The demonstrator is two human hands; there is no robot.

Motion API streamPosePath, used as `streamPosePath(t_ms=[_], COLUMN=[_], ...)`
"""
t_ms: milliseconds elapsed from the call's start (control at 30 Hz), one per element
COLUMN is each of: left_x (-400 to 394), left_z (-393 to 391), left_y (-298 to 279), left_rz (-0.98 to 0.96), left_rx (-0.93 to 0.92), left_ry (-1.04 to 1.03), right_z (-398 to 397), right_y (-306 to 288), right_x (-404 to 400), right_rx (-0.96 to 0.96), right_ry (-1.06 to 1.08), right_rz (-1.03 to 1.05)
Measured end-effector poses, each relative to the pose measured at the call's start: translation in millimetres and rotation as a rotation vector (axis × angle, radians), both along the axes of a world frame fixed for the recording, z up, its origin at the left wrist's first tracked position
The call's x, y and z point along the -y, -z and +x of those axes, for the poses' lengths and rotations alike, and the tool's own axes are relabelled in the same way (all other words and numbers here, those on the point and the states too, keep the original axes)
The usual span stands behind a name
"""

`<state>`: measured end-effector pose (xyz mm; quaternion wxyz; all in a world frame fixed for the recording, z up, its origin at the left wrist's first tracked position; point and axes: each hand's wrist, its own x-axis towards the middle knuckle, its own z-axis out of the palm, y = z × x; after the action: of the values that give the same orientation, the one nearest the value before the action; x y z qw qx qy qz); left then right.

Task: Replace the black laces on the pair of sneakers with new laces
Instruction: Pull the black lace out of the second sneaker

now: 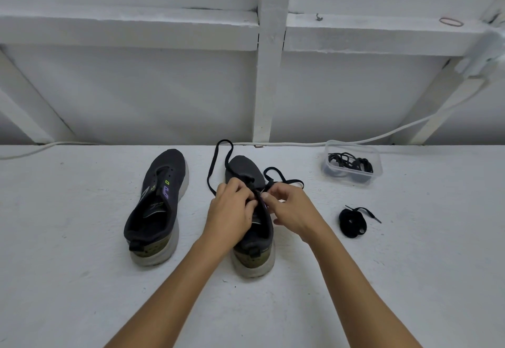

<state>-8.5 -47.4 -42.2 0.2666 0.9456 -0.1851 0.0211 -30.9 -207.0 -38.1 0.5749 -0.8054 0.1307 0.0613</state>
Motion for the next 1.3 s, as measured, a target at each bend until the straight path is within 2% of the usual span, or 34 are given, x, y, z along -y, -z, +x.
streamPosePath(t_ms=[100,167,300,400,533,600,700,767,867,967,1067,1167,1300], left_x=[-1.1,0.6,5.0,8.6,8.9,5.3,1.0,-3.2,-18.0,-33.2,-35.3,-29.6,-20.9], left_z=[-2.4,-4.2,-2.7,-0.6,1.4,3.6,3.1,1.9,5.9,7.3,6.3,11.3,21.1], left_y=[3.9,2.2,-1.9,-4.7,-5.3,-0.9,1.6,-1.2,-0.3,4.6,5.2,4.4,-1.6], left_rz=[-0.104,-0.094,-0.007,0.027,0.035,-0.004,-0.163,-0.315,-0.518,-0.459,-0.475,-0.464,-0.265], left_rx=[0.018,0.009,-0.031,-0.06,-0.06,-0.052,-0.026,-0.069,-0.23,-0.303,-0.303,-0.267,-0.156], left_ry=[-0.028,-0.046,-0.067,-0.077,-0.039,-0.014,-0.012,-0.104,-0.29,-0.286,-0.246,-0.233,-0.183], right_z=[1.1,2.4,2.7,1.7,2.4,3.4,4.4,2.4,-4.1,-14.6,-28.9,-40.9,-44.3], right_y=[2.6,4.0,3.1,3.6,4.6,3.1,1.4,0.3,-1.5,1.4,3.9,3.8,1.3], right_x=[-0.3,-2.8,-8.5,-8.1,-11.7,-12.0,-10.3,-10.5,-15.0,-19.7,-27.9,-37.5,-40.8], right_rx=[0.006,0.0,-0.071,-0.017,0.052,0.045,-0.024,-0.062,-0.097,-0.081,0.012,0.095,0.09], right_ry=[-0.006,-0.012,0.046,0.013,-0.023,-0.032,-0.018,0.08,0.301,0.391,0.27,0.155,0.102], right_rz=[-0.037,-0.051,0.112,0.02,-0.242,-0.247,-0.171,0.021,0.315,0.321,0.171,0.144,0.13])
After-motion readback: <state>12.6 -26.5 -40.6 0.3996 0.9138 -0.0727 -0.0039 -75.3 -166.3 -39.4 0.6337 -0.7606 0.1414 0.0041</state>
